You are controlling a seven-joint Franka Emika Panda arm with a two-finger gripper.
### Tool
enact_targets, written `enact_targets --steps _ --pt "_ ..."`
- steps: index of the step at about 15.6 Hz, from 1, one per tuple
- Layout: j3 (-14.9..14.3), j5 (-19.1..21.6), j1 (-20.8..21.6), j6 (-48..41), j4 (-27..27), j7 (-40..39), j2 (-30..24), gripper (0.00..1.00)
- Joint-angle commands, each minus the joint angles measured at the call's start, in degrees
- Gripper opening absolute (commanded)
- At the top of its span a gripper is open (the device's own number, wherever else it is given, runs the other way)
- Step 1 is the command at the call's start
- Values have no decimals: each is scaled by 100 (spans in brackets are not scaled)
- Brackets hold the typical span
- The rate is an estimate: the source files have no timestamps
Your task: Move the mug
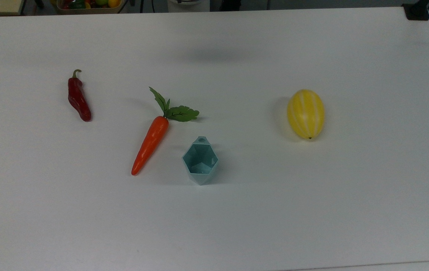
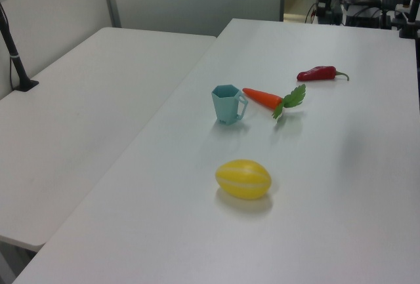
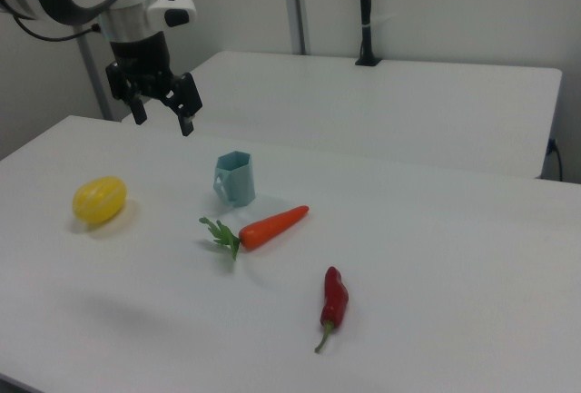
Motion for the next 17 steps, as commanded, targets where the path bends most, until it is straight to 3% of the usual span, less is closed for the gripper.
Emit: enact_targets --steps 1,17 --pt "-34 -84 29 118 -136 -96 -102 100" --pt "-16 -58 38 152 -233 -114 -102 100"
